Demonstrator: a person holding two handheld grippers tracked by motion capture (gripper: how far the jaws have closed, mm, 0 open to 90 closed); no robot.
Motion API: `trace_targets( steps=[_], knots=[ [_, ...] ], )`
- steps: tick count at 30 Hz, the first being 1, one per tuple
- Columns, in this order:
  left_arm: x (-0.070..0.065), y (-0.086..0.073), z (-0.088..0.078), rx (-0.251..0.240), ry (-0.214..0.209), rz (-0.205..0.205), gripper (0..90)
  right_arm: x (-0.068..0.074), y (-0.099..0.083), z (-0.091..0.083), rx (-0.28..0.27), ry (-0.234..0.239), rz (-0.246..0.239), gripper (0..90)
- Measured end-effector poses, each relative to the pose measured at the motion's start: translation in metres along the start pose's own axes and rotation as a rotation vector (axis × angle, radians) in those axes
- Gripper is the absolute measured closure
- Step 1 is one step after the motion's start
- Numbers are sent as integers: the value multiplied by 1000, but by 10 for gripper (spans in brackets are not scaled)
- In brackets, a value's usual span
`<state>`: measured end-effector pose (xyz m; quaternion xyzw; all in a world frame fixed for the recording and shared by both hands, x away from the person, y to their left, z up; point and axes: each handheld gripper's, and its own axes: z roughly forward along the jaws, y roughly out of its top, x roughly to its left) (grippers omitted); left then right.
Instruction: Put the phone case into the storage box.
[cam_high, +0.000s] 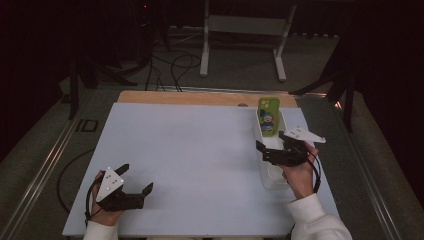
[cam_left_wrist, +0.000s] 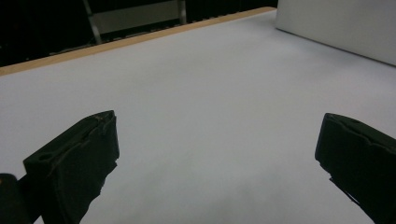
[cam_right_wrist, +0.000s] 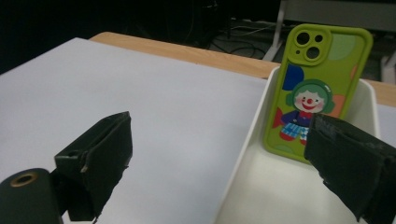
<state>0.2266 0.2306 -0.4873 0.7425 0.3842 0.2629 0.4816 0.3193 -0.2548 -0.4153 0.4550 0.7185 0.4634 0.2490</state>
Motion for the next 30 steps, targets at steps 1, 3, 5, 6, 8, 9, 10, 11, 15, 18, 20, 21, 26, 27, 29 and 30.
trace_targets(
  steps=[1,3,5,6,8,9,10,11,15,18,20,21,26,27,29,30],
  knots=[
    [0,0,0,0,0,-1,0,1,-1,-2,-1,0,-6,79],
    [0,0,0,1,0,0,0,3,-6,-7,-7,3,-13,81],
    [0,0,1,2,-1,0,0,5,-12,-8,10,7,-24,81],
    [0,0,1,2,-1,-1,0,6,-16,-9,16,6,-30,81],
    [0,0,1,2,-1,-1,0,7,-19,-10,15,3,-35,81],
    [0,0,1,2,-1,-2,0,8,-24,-14,4,5,-35,81],
    [0,0,1,2,-1,-2,0,9,-26,-15,3,9,-33,81],
    [0,0,1,3,-1,-2,0,9,-28,-16,2,12,-34,81],
    [1,0,2,4,-2,-4,0,9,-36,-20,-11,26,-33,81],
    [2,0,2,3,-4,-6,0,9,-43,-25,-35,41,-25,81],
    [2,1,2,4,-3,-9,0,9,-47,-27,-47,56,-28,81],
    [2,1,2,4,-3,-9,0,9,-49,-28,-55,64,-29,81],
    [4,1,2,-1,-2,-12,0,11,-56,-33,-83,78,-25,81],
    [5,1,2,-1,0,-12,0,11,-60,-35,-88,86,-25,81],
    [6,2,2,-1,-1,-11,0,12,-65,-37,-94,79,-44,81],
    [7,2,2,-2,-1,-13,0,13,-68,-38,-100,80,-43,81]
  ],
)
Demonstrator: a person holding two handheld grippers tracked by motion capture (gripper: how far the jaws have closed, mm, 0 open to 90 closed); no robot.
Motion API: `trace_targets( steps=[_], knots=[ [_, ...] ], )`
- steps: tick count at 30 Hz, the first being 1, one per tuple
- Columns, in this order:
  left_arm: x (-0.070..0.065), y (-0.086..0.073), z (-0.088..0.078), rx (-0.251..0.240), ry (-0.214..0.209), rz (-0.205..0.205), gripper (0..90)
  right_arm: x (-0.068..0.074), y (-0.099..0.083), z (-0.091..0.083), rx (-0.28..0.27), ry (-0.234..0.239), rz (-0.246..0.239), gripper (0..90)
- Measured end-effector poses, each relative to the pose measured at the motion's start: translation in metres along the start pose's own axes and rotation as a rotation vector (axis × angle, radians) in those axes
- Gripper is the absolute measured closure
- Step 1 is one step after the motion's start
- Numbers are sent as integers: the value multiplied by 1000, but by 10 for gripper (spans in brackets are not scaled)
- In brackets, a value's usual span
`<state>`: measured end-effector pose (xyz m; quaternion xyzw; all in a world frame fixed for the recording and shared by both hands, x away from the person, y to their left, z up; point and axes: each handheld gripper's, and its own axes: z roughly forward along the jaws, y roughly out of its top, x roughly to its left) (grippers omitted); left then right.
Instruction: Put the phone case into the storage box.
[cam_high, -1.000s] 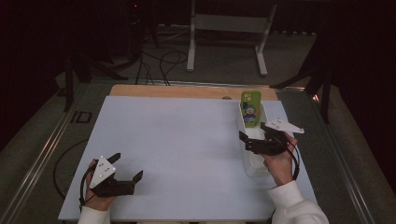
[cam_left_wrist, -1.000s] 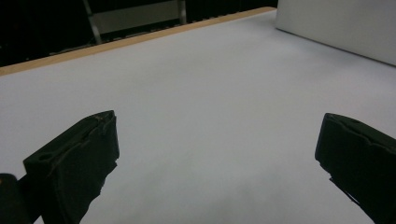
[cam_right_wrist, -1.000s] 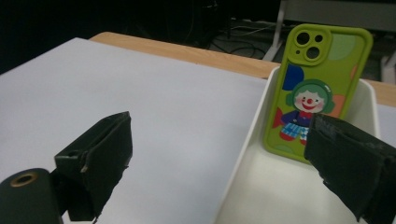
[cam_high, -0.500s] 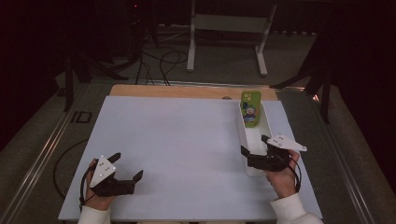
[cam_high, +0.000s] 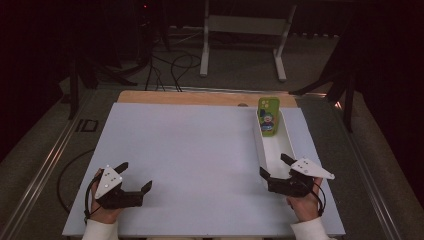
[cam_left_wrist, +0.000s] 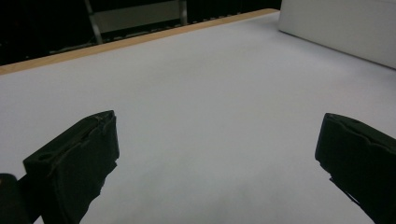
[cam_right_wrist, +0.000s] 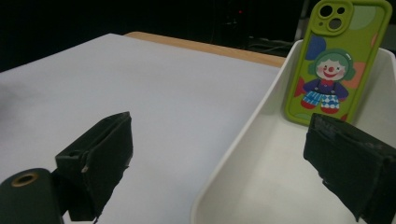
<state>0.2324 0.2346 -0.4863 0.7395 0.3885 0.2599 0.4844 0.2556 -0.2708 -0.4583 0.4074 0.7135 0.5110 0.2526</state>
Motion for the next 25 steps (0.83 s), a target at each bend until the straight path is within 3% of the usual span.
trace_targets(
  steps=[15,25],
  knots=[
    [1,1,-1,-20,-9,-1,0,0,-20,-10,-72,0,2,82],
    [1,1,-1,-20,-8,0,0,-1,-23,-9,-73,0,-2,82]
  ],
)
